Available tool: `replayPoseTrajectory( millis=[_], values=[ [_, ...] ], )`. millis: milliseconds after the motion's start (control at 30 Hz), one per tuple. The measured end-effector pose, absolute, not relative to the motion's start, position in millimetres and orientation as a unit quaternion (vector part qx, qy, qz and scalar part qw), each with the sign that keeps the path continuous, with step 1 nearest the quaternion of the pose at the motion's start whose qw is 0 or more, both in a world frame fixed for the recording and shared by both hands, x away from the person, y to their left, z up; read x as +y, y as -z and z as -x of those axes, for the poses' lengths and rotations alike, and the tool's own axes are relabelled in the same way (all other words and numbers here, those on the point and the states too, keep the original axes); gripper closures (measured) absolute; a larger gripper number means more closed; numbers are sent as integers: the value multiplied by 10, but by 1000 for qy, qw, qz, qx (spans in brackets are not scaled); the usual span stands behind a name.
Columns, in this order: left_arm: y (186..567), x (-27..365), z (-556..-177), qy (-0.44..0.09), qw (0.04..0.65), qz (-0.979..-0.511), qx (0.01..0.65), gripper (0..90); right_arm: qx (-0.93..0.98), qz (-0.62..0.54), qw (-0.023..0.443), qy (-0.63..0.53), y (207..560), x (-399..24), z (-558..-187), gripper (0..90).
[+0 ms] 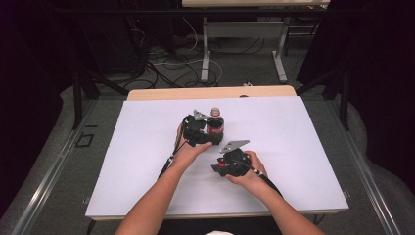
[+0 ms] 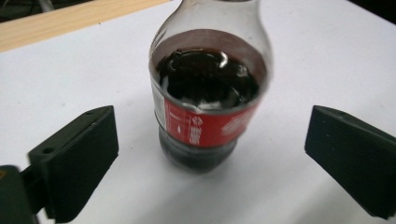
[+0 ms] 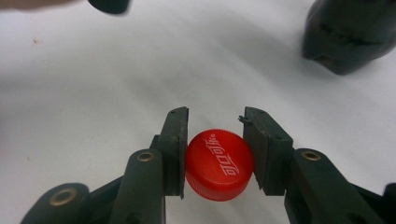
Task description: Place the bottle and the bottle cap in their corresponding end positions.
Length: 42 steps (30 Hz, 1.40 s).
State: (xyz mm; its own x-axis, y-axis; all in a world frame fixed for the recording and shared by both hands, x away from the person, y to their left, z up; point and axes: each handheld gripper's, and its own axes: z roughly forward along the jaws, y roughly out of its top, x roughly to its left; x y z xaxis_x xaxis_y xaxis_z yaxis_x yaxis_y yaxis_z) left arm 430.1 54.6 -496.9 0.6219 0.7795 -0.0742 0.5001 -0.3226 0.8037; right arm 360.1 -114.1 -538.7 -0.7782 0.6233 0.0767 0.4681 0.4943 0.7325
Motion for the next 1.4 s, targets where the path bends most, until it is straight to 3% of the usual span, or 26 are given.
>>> replayPoseTrajectory(
  millis=[233, 733, 1200, 1333, 1400],
  values=[
    [4864, 821, -4010, -157, 458, -771, 413, 6, 859, -326, 93, -383, 5463, -1078, -3610, 610],
    [4983, 1281, -3729, -150, 464, -758, 432, 6, 861, -323, 103, -379, 5566, -1032, -3647, 592],
    [5034, 1431, -3642, -151, 451, -762, 440, 6, 849, -312, 103, -414, 5416, -1114, -3626, 355],
    [5037, 1508, -3591, -152, 443, -763, 446, 6, 845, -321, 98, -415, 5308, -1280, -3634, 331],
    [5033, 1563, -3573, -152, 440, -764, 447, 6, 831, -336, 122, -426, 5261, -1392, -3633, 312]
  ],
)
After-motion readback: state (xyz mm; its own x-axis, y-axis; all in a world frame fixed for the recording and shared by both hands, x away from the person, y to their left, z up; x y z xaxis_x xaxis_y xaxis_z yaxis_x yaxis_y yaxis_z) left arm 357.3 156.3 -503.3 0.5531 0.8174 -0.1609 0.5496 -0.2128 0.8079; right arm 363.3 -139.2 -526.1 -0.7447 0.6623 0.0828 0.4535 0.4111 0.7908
